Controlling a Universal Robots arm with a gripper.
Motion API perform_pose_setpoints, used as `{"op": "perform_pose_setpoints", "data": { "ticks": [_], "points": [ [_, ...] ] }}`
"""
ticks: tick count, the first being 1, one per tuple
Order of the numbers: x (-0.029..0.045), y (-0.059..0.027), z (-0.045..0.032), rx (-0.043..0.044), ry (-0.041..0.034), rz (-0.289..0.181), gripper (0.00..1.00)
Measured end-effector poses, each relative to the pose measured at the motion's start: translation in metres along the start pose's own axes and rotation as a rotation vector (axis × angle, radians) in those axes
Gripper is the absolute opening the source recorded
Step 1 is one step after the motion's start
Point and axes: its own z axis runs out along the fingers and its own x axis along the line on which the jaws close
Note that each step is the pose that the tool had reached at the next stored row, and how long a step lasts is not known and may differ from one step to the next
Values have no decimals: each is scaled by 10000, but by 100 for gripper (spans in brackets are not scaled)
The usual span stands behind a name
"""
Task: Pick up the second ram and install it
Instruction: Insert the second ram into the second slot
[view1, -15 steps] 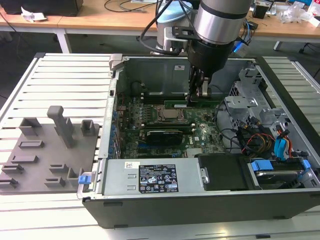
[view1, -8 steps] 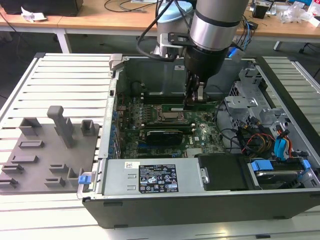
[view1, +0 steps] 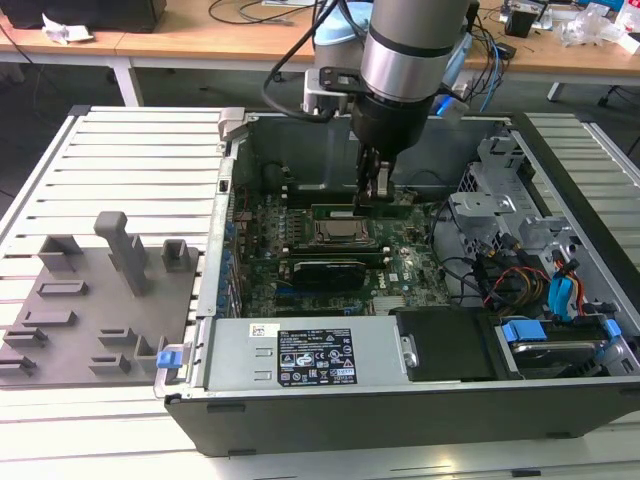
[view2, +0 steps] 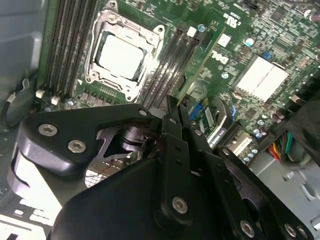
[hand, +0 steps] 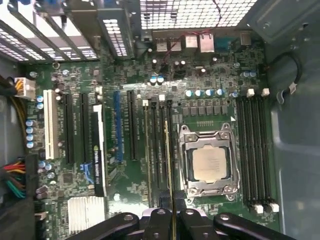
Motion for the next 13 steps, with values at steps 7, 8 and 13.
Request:
{"op": "perform_pose_setpoints", "data": {
  "ticks": [7, 8, 13],
  "points": [
    [-57, 16, 79, -4, -52, -3, 13],
    [-57, 22, 81, -10, -161, -7, 13],
    [-42, 93, 153, -9, -208, 93, 13]
  ]
}}
